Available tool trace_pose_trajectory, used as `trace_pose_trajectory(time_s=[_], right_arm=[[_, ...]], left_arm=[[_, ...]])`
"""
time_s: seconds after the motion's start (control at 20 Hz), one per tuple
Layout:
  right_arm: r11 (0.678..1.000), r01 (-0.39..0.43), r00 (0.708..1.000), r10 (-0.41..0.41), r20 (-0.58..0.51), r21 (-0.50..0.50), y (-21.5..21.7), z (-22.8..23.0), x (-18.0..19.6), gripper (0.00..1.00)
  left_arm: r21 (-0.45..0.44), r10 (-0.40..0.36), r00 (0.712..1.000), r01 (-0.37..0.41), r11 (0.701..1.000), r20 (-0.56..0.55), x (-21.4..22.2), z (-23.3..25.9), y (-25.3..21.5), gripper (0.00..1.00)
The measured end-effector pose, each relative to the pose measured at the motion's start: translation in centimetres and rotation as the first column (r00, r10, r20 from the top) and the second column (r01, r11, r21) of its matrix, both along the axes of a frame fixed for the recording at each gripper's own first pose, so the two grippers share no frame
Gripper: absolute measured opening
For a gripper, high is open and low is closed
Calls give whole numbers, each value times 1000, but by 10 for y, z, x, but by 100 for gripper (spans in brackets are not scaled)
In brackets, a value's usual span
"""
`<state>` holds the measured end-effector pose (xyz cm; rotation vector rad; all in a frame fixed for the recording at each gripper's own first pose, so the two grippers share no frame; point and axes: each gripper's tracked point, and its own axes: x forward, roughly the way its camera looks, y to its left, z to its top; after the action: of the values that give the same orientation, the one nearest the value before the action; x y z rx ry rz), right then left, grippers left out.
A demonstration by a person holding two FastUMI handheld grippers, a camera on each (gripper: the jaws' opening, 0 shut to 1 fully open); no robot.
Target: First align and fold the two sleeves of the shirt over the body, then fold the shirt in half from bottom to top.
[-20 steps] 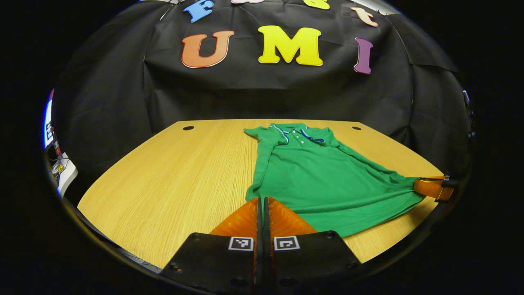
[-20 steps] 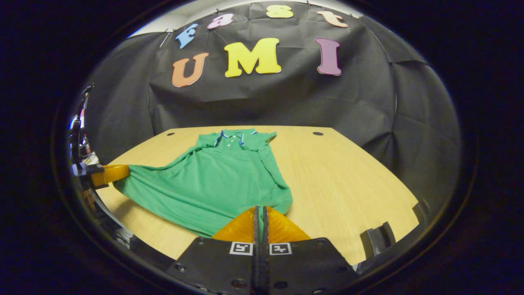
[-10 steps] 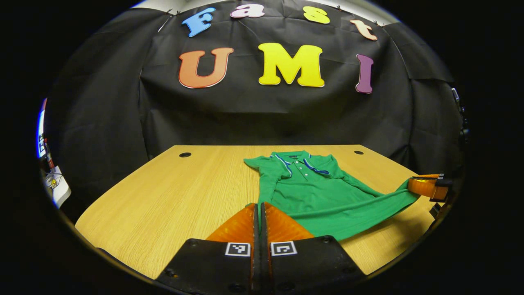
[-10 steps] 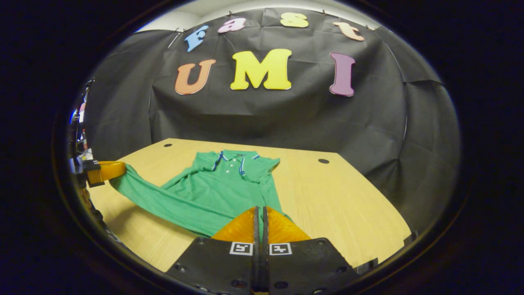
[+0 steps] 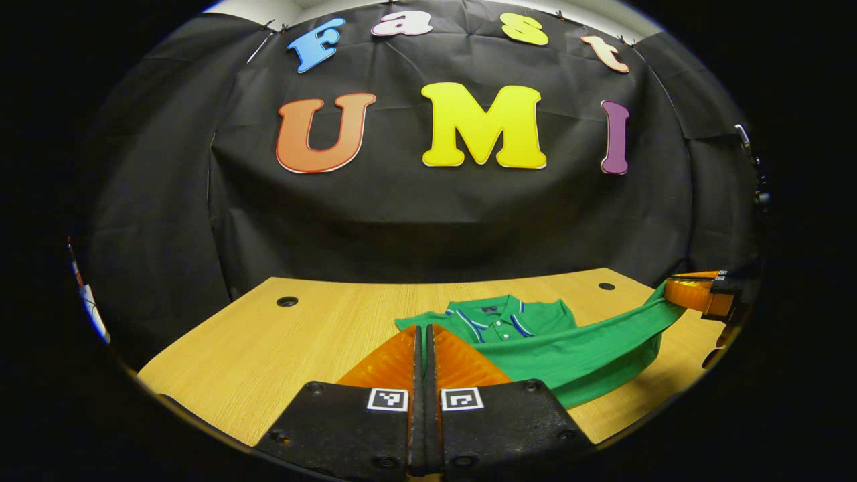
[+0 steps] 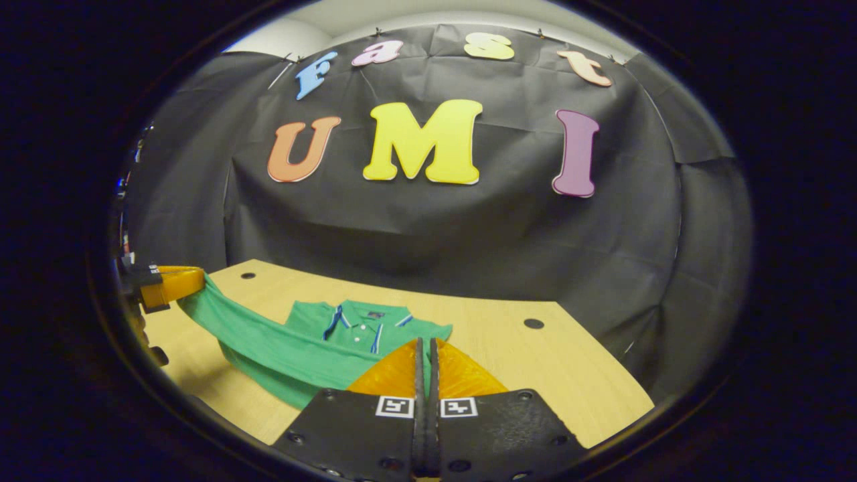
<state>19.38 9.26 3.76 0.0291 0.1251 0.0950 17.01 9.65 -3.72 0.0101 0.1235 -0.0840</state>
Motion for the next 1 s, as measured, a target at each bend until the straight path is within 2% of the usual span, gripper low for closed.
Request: trace_pose_trajectory(time_s=[0.25, 0.55, 0.65, 0.75, 0.85, 1.0], right_arm=[[1000, 10, 999, -11, 38, 17, 10, 36, 66, 0], [996, 51, 999, -52, 16, 67, 1, 42, 148, 0], [995, 59, 998, -58, -11, 76, -2, 28, 174, 0], [995, 35, 999, -32, -38, 97, 4, 5, 200, 0], [996, 42, 997, -37, -61, 83, 6, -25, 224, 0], [997, 66, 996, -63, -68, 41, 5, -56, 253, 0]], left_arm=[[12, 15, 998, -16, 1000, 68, 64, 32, 3, 5], [-42, 8, 999, -6, 999, 39, 135, 18, 7, 6], [-64, -3, 1000, 4, 998, 10, 158, 0, 7, 6], [-84, -5, 1000, 4, 996, -10, 180, -19, 10, 6], [-100, -47, 999, 46, 994, -2, 199, -37, 1, 6], [-14, -54, 998, 54, 998, -30, 226, -75, -1, 6]])
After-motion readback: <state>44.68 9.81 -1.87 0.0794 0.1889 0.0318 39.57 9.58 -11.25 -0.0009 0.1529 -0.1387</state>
